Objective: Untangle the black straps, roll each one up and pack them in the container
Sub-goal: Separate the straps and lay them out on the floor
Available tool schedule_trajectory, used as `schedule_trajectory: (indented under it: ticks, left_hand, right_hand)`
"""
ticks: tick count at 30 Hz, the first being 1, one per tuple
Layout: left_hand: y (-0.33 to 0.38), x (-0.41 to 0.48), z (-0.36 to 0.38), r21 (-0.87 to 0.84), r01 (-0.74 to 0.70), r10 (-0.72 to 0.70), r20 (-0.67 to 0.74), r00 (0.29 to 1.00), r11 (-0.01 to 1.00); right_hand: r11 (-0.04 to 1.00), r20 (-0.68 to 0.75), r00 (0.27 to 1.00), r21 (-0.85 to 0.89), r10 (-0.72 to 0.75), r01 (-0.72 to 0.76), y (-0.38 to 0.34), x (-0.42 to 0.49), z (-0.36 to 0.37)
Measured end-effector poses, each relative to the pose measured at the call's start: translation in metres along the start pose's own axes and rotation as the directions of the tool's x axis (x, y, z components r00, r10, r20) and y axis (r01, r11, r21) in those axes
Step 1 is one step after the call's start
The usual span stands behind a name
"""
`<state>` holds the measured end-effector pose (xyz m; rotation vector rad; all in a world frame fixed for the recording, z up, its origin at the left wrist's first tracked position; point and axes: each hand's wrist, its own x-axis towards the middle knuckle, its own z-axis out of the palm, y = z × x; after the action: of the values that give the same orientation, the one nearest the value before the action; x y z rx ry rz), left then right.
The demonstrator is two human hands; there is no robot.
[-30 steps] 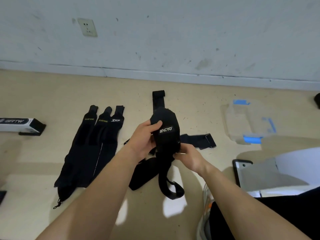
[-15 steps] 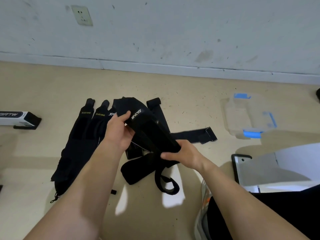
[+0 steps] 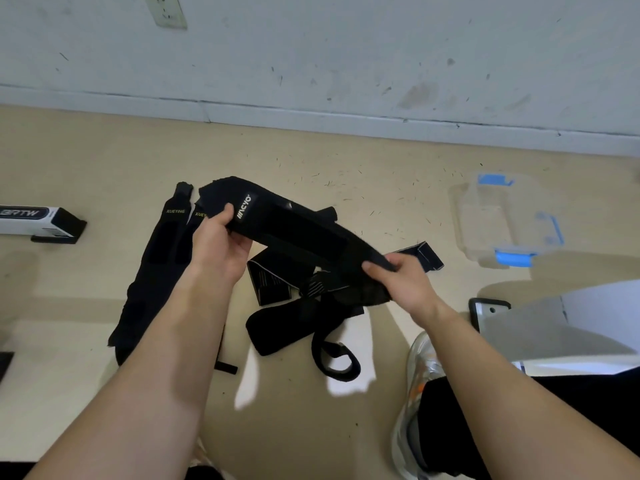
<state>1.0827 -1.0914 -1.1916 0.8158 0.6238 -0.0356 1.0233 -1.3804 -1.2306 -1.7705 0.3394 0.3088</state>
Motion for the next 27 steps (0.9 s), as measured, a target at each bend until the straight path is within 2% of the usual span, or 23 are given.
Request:
schedule_trajectory:
  ticks: [3,7,9,11,13,17,21,24,27]
  left_hand:
    - [0.001,-0.005,0.002,0.027,-0.038,0.038,0.008,0.999,0.999]
    - [-0.008,-0.022,0.019,0.212,-0.13,0.106,0.12,0.987,0.969]
    - [-0.015,-0.027,0.027,0.389,-0.2,0.136,0.185,0.973,0.899]
    - [-0.028,-0.032,0.031,0.577,-0.281,0.145,0.271,0.952,0.767]
    - [-0.043,-0.039,0.035,0.661,-0.327,0.1,0.357,0.929,0.675]
    - [-0.062,-0.047,0.038,0.658,-0.327,0.026,0.423,0.906,0.678]
    - [-0.063,-0.048,0.038,0.648,-0.332,0.049,0.414,0.909,0.685]
    - [-0.063,-0.049,0.043,0.652,-0.374,0.12,0.399,0.909,0.66]
    - [-0.06,-0.046,0.045,0.677,-0.324,0.13,0.321,0.938,0.661]
  right_hand:
    - [0.987,-0.003,1.0,0.16,-0.003,0.004,-0.038,-0.001,0.001]
    - [0.931,0.068,0.997,0.361,0.037,-0.059,-0.068,-0.005,0.001]
    - [0.893,0.1,0.993,0.439,0.059,-0.097,-0.073,-0.007,0.002]
    - [0.863,0.136,0.988,0.489,0.071,-0.129,-0.076,-0.009,0.004]
    - [0.851,0.161,0.986,0.509,0.053,-0.129,-0.076,-0.009,0.008]
    - [0.853,0.17,0.985,0.509,0.031,-0.114,-0.077,-0.008,0.013]
    - [0.837,0.166,0.986,0.536,0.022,-0.109,-0.074,-0.004,0.014]
    - [0.844,0.165,0.986,0.528,0.003,-0.091,-0.076,-0.006,0.017]
    - [0.876,0.052,0.999,0.482,0.003,-0.028,-0.081,-0.005,0.019]
